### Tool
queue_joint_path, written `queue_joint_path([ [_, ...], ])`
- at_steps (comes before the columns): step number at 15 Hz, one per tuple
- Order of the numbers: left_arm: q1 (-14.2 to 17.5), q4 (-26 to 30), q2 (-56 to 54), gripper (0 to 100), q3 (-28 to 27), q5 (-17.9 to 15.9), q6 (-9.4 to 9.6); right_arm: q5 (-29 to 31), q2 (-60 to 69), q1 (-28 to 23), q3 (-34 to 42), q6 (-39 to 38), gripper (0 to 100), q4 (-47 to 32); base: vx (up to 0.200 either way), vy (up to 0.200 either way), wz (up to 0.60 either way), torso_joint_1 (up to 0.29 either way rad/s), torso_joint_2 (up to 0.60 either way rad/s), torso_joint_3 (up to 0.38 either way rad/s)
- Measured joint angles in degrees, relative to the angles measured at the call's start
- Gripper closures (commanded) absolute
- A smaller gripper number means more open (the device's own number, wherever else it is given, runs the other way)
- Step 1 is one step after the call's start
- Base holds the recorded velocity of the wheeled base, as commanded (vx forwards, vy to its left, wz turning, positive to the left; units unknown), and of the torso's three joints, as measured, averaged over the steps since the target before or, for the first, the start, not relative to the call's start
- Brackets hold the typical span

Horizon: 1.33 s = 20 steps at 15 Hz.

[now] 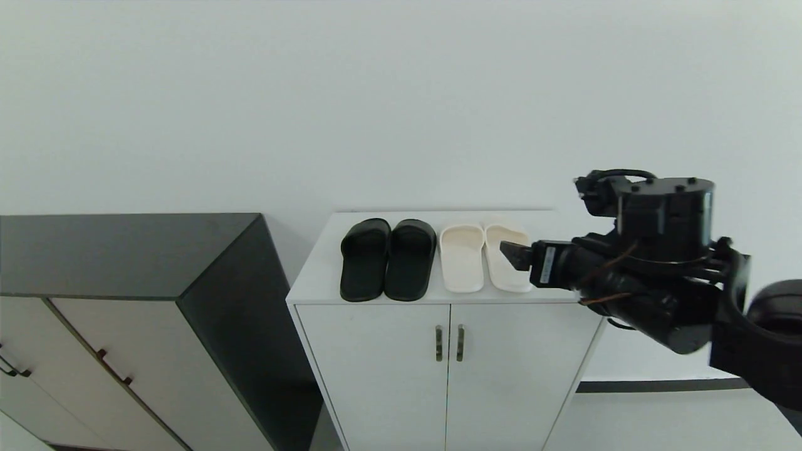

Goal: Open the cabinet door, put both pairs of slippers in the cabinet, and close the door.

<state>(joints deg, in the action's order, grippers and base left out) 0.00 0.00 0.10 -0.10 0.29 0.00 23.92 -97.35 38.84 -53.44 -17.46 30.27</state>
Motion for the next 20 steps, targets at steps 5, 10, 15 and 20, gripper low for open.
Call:
queue_joint_path([
  [5, 0.0, 0.0, 0.0, 100, 0.0, 0.02, 0.0, 4.24, -17.01, -0.65, -19.02, 0.3, 0, -3.32, 0.0, 0.0, 0.0, 0.0, 0.0, 0.0],
  [10, 0.0, 0.0, 0.0, 100, 0.0, 0.0, -0.07, 7.42, -30.51, -2.77, -34.43, 2.19, 0, -6.05, 0.0, 0.0, 0.0, 0.0, 0.0, 0.0],
  [15, 0.0, 0.0, 0.0, 100, 0.0, -0.02, -0.05, 7.75, -37.07, -4.91, -44.08, 2.33, 0, -10.11, 0.0, 0.0, 0.0, 0.0, 0.0, 0.0],
  [20, 0.0, 0.0, 0.0, 100, 0.0, -0.05, -0.07, 7.42, -41.34, -6.23, -52.2, 2.41, 0, -14.13, 0.0, 0.0, 0.0, 0.0, 0.0, 0.0],
])
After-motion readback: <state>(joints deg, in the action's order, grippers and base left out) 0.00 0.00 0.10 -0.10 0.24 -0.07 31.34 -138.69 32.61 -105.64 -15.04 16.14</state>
